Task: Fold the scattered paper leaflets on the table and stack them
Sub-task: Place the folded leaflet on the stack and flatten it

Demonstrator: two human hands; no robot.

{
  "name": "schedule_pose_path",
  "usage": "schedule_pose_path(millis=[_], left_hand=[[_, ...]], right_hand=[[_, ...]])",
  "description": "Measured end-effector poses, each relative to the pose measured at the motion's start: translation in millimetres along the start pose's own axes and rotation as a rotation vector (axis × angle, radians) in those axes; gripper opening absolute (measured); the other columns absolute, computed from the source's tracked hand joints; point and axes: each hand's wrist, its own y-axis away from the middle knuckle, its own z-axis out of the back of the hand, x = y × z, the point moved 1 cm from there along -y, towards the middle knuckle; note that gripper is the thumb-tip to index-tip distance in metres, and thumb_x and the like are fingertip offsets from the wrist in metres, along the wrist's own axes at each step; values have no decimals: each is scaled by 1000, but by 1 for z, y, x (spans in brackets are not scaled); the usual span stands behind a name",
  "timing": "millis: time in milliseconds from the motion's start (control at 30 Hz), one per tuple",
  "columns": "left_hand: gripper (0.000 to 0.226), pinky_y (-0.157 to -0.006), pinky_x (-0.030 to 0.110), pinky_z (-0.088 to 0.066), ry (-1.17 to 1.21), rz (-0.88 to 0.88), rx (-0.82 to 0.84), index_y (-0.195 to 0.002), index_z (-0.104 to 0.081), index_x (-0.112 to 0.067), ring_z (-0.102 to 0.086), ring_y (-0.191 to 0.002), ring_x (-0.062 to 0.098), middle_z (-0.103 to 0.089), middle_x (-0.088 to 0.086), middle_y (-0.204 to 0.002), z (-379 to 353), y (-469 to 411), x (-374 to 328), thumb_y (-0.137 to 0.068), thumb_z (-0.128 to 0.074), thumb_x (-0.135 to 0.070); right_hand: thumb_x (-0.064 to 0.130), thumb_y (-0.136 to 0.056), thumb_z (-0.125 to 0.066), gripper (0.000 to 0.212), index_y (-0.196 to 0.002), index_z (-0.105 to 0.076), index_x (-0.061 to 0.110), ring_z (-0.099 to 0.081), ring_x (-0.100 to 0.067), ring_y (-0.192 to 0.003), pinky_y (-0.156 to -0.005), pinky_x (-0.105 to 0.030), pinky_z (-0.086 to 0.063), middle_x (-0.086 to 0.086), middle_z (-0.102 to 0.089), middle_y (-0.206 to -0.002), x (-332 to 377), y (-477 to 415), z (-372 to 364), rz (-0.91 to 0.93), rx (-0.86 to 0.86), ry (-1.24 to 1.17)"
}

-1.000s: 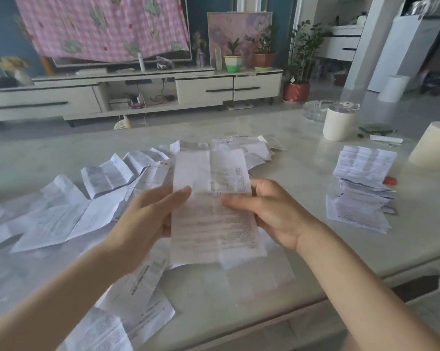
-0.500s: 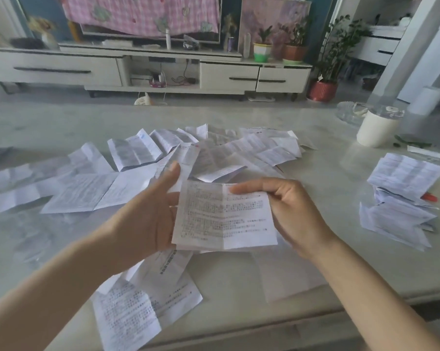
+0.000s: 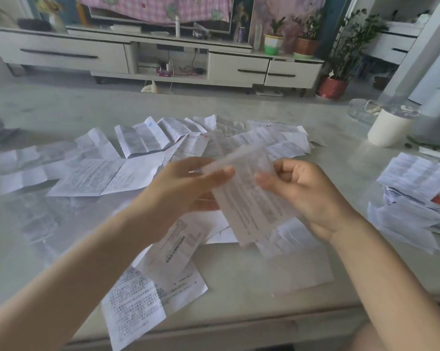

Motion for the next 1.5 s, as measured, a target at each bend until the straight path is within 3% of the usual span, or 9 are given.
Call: schedule_pose_path(millis=[167,467,700,867,967,1100,1200,1400,1500], left_hand=[[12,-66,24,-58,49,80,-81,-86,-69,-6,-72,-78,20,-75,8,-84,-14,6,15,-87,-61,-16],[14,-57,18,-54,-36,34,-201,-73,-70,-13,-68,-67,14,-74,5,-75,-12,5,17,-85,-65,-17],[16,-57,23,-56,-67,-20,-207,-73,-68,-13,-68,-62,13,-73,0,-68,-6,5,11,-87,-61,-6],[26,-49,19,-49,-125,-101,-225,-73,-66,-12,-62,-55,13,-68,1,-63,-8,5,11,-87,-51,4],[33,-52,23,-52,-22,-92,-236,-70,-66,-11,-63,-59,16,-68,3,-65,-11,3,10,-88,-43,4],[22,-70,39,-58,134,25,-82,-101,-61,-14,-70,-81,31,-71,17,-91,-16,3,16,-90,-53,-31],[22,-68,31,-59,7,48,57,-101,-66,-10,-71,-82,27,-73,13,-90,-22,7,19,-86,-57,-24],[11,-59,26,-58,-100,-51,-138,-83,-68,-12,-71,-64,18,-73,5,-73,-34,-3,16,-87,-60,-6],[8,-58,27,-58,-166,-70,-133,-87,-69,-12,-70,-67,20,-73,7,-77,-50,-11,17,-86,-62,-8]], right_hand=[[16,-83,-67,11,-90,-67,9,-68,-31,-94,-89,-45,-53,-16,-72,-95,-7,-1,-8,-37,-141,-134],[11,-84,-64,19,-101,-65,3,-70,-26,-92,-84,-38,-55,-15,-72,-97,-10,1,-9,-77,-124,-160],[3,-90,-51,22,-106,-64,10,-70,-20,-82,-65,-29,-57,-11,-73,-98,-7,7,-1,-198,184,-191],[-10,-88,-43,29,-80,-64,10,-62,-14,-51,-43,-22,-48,-5,-67,-67,-6,9,-2,-229,199,-365],[-16,-87,-38,45,-58,-57,14,-62,-15,-55,-45,-22,-49,-4,-63,-65,-9,9,-1,-169,154,-278],[-24,-80,-30,63,-43,-55,20,-63,-7,-65,-55,-15,-48,7,-64,-60,-10,9,0,36,19,-42],[-22,-78,-32,59,-47,-58,21,-57,-12,-67,-59,-16,-45,9,-60,-59,-8,10,1,110,-1,32],[10,-94,-46,18,-105,-60,10,-67,-25,-71,-57,-32,-54,-11,-67,-88,-9,16,20,-61,124,-260],[2,-88,-58,20,-108,-58,0,-70,-20,-69,-56,-27,-57,-12,-69,-89,-10,23,33,-40,78,-129]])
